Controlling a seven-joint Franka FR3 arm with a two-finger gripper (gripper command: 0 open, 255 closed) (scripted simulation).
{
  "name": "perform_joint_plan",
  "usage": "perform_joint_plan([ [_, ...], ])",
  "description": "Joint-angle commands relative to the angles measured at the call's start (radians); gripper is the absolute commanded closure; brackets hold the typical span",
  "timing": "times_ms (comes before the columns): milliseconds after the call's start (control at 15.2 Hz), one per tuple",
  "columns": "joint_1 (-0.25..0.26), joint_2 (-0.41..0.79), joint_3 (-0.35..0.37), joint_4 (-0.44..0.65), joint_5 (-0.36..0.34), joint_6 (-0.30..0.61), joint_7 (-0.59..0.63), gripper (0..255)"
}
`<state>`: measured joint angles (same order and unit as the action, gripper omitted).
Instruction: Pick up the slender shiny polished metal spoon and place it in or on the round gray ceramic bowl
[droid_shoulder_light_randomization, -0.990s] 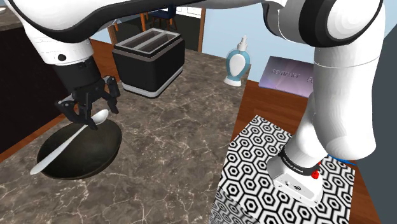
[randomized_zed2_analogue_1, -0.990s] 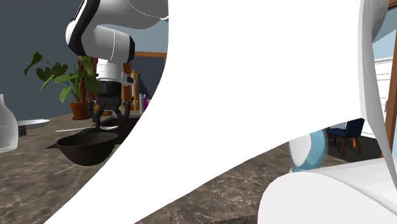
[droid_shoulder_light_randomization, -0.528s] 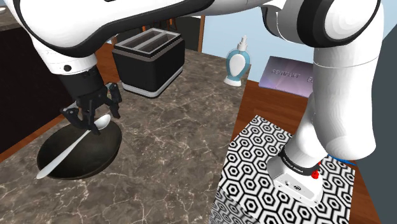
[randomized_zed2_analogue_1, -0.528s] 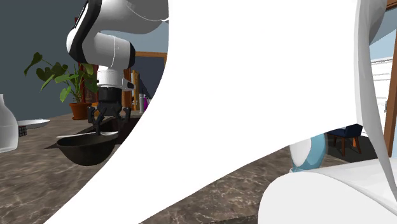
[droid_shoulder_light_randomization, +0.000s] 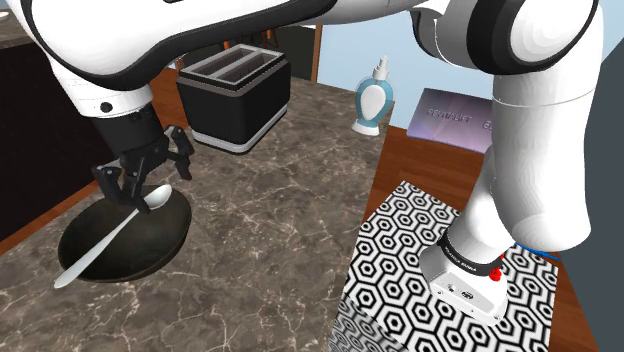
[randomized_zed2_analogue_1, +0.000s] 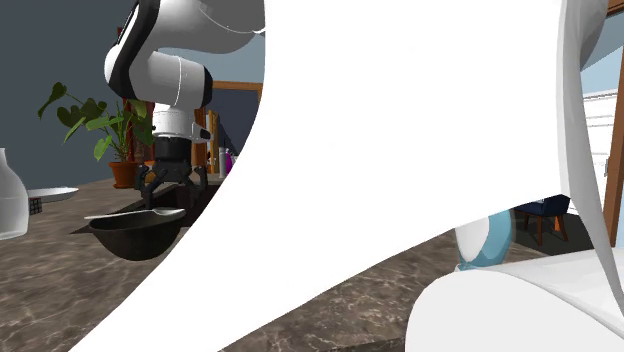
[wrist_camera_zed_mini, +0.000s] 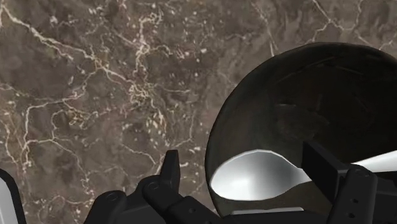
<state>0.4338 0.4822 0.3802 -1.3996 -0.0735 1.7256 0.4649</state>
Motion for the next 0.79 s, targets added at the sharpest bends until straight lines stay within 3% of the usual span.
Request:
perform_joint_plan([
  [0, 0.0, 0.0, 0.0, 0.0, 0.0, 0.0, 0.0, 0],
  [264, 0.014, 0.025, -0.001, 0.166, -0.006, -0.141, 0.0, 0],
  [726, 0.014, 0.025, -0.001, 0.166, -0.006, -0.141, 0.0, 0],
])
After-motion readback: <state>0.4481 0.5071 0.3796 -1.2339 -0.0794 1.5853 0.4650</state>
